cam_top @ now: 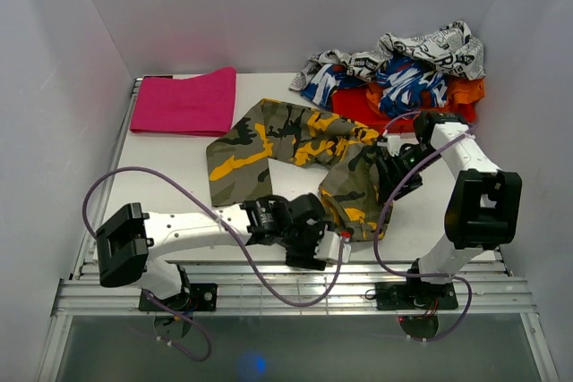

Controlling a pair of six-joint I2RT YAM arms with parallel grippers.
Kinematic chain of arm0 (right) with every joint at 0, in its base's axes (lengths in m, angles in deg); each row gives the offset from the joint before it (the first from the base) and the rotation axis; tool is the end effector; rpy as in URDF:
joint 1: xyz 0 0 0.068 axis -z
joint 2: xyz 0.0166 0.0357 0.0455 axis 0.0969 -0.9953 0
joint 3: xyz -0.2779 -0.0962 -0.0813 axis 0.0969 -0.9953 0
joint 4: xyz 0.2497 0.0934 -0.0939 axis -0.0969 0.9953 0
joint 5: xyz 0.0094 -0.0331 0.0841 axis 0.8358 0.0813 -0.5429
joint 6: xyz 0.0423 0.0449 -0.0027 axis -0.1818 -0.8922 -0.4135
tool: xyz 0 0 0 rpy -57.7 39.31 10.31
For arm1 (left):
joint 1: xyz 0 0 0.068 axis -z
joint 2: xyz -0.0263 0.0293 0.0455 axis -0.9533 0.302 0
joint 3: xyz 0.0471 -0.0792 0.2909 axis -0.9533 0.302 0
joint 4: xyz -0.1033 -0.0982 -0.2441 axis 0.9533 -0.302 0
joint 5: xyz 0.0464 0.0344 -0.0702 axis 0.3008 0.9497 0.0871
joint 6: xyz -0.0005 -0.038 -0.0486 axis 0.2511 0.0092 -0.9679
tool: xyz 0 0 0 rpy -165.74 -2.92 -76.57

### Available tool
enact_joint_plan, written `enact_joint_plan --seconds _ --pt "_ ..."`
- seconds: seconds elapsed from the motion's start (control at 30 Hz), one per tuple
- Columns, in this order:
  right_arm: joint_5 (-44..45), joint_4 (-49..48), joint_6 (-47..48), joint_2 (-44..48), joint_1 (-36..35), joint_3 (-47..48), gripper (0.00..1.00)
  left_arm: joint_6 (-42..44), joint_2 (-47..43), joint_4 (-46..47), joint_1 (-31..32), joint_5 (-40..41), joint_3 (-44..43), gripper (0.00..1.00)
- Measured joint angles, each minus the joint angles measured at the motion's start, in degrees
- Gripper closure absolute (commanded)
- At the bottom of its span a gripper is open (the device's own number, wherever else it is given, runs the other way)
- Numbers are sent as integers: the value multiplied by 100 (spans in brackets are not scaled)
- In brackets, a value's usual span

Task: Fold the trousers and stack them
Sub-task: Flatten the trousers out

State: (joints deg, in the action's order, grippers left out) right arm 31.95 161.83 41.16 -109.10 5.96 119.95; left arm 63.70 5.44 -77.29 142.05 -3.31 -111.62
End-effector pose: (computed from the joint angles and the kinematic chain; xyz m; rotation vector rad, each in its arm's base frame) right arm 0.2998 0.0202 0.2519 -0.8250 2.8490 0.7509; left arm 0.0994 -0.3065 0.2587 2.0922 1.5605 -0.6264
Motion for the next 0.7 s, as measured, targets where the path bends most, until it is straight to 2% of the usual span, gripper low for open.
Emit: enact_joint_plan --seconds 0.2,0.3,0.4,0.43,0.57,0.6,0.67,0.7 --pt "210 -260 -142 -385 33 -4 26 796 319 632 739 581 409 29" --pt "317 -343 -146 -387 33 -90 26 957 568 866 920 798 411 33" --pt "407 -417 -138 -387 33 -269 25 1036 863 1080 946 1106 448 40" --pt "428 -446 -136 -387 33 -315 25 1047 933 1141 946 1220 483 47" --pt "457 -525 -96 -389 33 -535 26 1145 1023 1353 931 1832 669 56" --pt "426 -520 -74 -391 33 -570 27 1176 1023 1425 931 1947 693 62" --pt "361 -511 -50 -428 33 -570 38 1237 1023 1580 931 2214 756 68" --pt "315 -518 -26 -468 33 -570 49 1263 1025 1641 931 2337 780 75"
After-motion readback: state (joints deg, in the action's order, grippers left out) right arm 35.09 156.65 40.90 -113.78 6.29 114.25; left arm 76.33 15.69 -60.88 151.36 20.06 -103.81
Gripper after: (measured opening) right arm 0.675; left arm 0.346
